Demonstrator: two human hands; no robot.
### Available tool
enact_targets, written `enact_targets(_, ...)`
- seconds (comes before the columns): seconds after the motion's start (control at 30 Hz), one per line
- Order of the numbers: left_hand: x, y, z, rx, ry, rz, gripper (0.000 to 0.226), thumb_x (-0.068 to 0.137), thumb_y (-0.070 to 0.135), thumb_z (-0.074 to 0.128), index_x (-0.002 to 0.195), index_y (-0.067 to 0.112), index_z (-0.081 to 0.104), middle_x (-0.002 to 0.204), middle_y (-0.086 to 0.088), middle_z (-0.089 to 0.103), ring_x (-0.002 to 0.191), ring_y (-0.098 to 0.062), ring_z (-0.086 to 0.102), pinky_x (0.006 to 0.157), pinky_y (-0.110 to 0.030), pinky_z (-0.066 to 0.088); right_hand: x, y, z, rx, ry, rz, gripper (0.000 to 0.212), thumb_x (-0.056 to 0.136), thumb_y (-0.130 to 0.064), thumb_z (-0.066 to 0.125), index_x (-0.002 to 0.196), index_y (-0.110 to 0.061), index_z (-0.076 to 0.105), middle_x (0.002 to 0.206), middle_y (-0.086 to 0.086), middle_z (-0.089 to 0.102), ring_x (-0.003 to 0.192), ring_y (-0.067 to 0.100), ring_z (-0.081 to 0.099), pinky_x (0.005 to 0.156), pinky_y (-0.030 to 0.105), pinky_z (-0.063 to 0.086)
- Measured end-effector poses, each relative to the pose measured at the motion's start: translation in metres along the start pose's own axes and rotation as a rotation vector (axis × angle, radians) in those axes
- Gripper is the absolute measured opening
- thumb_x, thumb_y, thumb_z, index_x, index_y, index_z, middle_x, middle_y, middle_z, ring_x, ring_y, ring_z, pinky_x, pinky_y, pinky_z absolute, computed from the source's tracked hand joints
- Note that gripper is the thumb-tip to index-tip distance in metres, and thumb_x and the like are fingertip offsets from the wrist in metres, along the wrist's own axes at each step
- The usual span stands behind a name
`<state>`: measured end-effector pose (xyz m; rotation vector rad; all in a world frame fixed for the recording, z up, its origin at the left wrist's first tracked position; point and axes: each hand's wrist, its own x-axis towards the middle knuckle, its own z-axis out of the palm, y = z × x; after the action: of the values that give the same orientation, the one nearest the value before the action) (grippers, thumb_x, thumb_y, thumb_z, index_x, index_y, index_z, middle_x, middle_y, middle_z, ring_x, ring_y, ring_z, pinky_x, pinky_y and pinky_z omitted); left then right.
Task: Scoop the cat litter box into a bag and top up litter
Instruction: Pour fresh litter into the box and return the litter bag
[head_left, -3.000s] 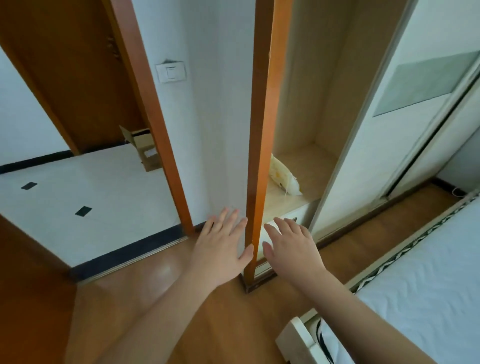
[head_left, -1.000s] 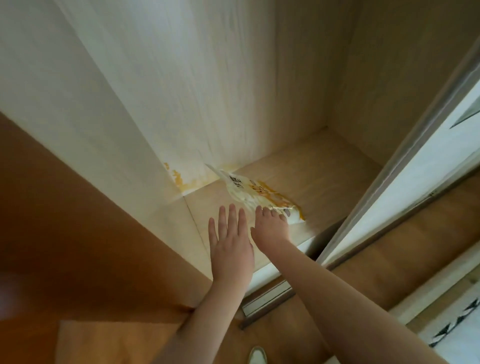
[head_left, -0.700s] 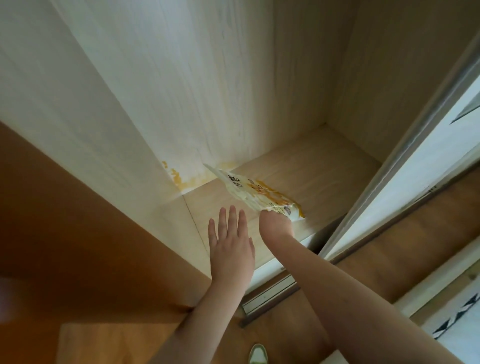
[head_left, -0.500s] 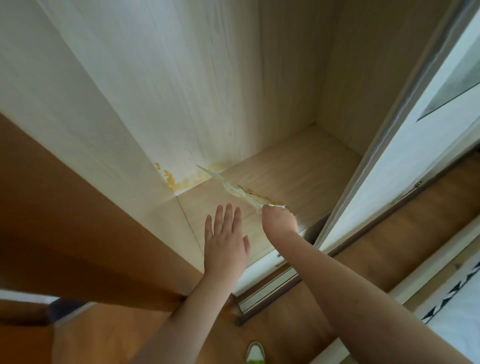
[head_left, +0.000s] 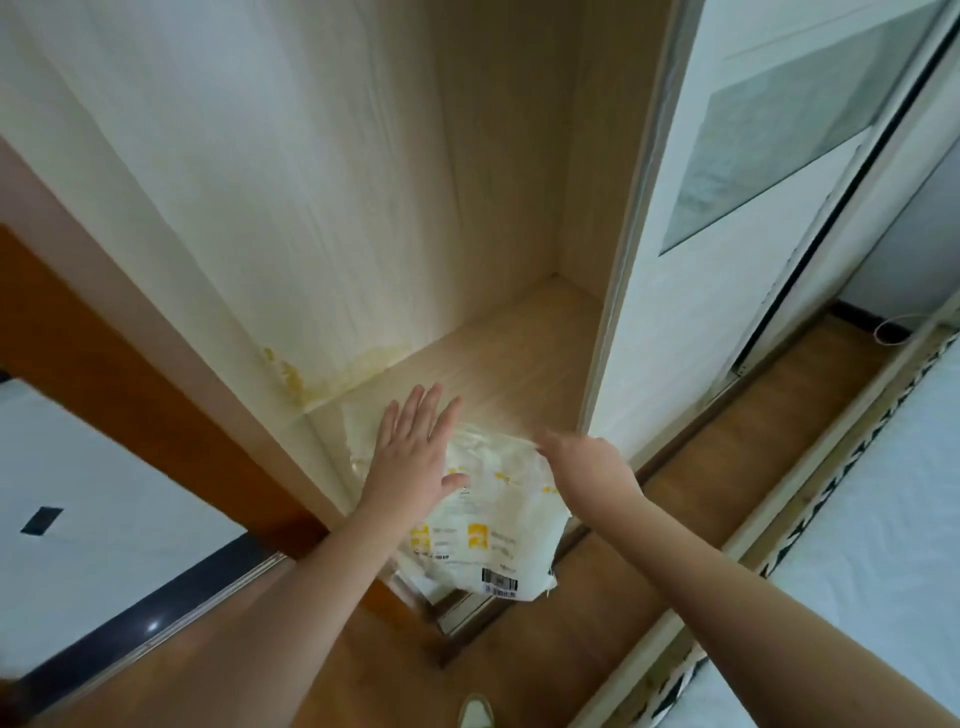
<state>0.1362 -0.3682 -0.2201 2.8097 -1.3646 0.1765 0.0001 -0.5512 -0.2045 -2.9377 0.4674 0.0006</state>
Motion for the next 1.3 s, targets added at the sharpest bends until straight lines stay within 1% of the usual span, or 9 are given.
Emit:
enact_targets(0.1,-0.023,0.017,-0.012,-0.079,0.011,0.135,0.073,0.077,0.051,0.073,0.138,0.023,0.044,0.129,-0.002,0.059,0.122,-0.028,0.054,0.108,-0.044,0.031,-0.051,0.011,-0.017,-0.018,0.045,0.006,0.015,0.094,-0.012,0.046,0.098,-0.025,0.05,0.064,-0.006,0.045,0.063,0.026,0.054,0.054,0.032,0.035)
enact_targets(0.33,-0.073,0.093,-0.039,-0.412,-0.194,0.171,0.041,0.089,0.053,0.06,0.103,0.014,0.057,0.09,-0.002,0.062,0.083,-0.022,0.055,0.073,-0.037,0.043,-0.163,0.026,-0.051,-0.016,0.048,0.084,0.013,0.094,-0.021,0.043,0.095,-0.03,0.052,0.08,-0.005,0.063,0.073,0.023,0.062,0.059,0.033,0.05)
enact_targets(0.47,-0.089,0.129,-0.054,-0.514,-0.228,0.295,0.029,0.096,0.037,0.057,0.114,0.014,0.06,0.085,-0.002,0.066,0.074,-0.02,0.06,0.069,-0.037,0.049,-0.22,0.033,-0.066,-0.017,0.073,0.239,0.012,0.093,-0.019,0.045,0.091,-0.028,0.053,0.077,-0.005,0.063,0.071,0.024,0.062,0.059,0.035,0.052)
enact_targets(0.57,-0.087,0.152,-0.072,-0.644,-0.261,0.39,0.003,0.094,0.027,0.059,0.092,0.025,0.058,0.075,0.005,0.063,0.071,-0.017,0.059,0.065,-0.036,0.045,-0.259,0.035,-0.085,-0.025,0.107,0.344,0.013,0.094,-0.02,0.045,0.086,-0.027,0.052,0.076,-0.006,0.06,0.071,0.022,0.061,0.062,0.036,0.052)
enact_targets(0.7,-0.086,0.188,-0.116,-0.774,-0.295,0.539,0.035,0.092,0.023,0.063,0.066,0.041,0.05,0.057,0.015,0.049,0.052,0.0,0.041,0.054,-0.026,0.031,-0.307,0.029,-0.108,0.012,0.166,0.533,0.016,0.096,-0.02,0.043,0.091,-0.029,0.056,0.078,-0.004,0.059,0.073,0.02,0.057,0.063,0.03,0.046)
enact_targets(0.8,-0.091,0.206,-0.152,-0.752,-0.421,0.733,0.021,0.08,0.045,0.075,0.076,0.032,0.059,0.068,0.01,0.059,0.057,0.0,0.05,0.053,-0.017,0.037,-0.341,0.017,-0.12,0.059,0.224,0.671,0.021,0.099,-0.023,0.04,0.095,-0.03,0.059,0.079,-0.006,0.059,0.073,0.017,0.059,0.067,0.032,0.05)
enact_targets(0.87,-0.097,0.213,-0.17,-0.708,-0.503,0.83,0.033,0.07,0.047,0.083,0.087,0.026,0.063,0.081,0.007,0.067,0.07,-0.004,0.059,0.061,-0.018,0.043,-0.363,0.004,-0.127,0.098,0.266,0.751,0.024,0.1,-0.023,0.037,0.095,-0.029,0.059,0.08,-0.005,0.061,0.072,0.017,0.059,0.067,0.033,0.052)
enact_targets(1.07,-0.125,0.234,-0.197,-0.78,-0.286,1.055,0.043,0.077,0.062,0.065,0.087,0.02,0.066,0.071,0.001,0.064,0.062,-0.012,0.056,0.055,-0.02,0.04,-0.42,-0.038,-0.132,0.072,0.334,0.925,0.024,0.097,-0.013,0.04,0.091,-0.03,0.056,0.08,-0.003,0.059,0.073,0.019,0.059,0.068,0.036,0.053)
enact_targets(1.3,-0.194,0.278,-0.201,-0.782,0.05,1.355,0.056,0.09,0.067,0.043,0.082,0.015,0.063,0.059,0.005,0.056,0.052,-0.01,0.051,0.049,-0.028,0.04,-0.501,-0.095,-0.139,0.047,0.305,1.079,0.017,0.098,-0.03,0.044,0.102,-0.031,0.061,0.091,-0.005,0.064,0.085,0.016,0.06,0.076,0.03,0.049)
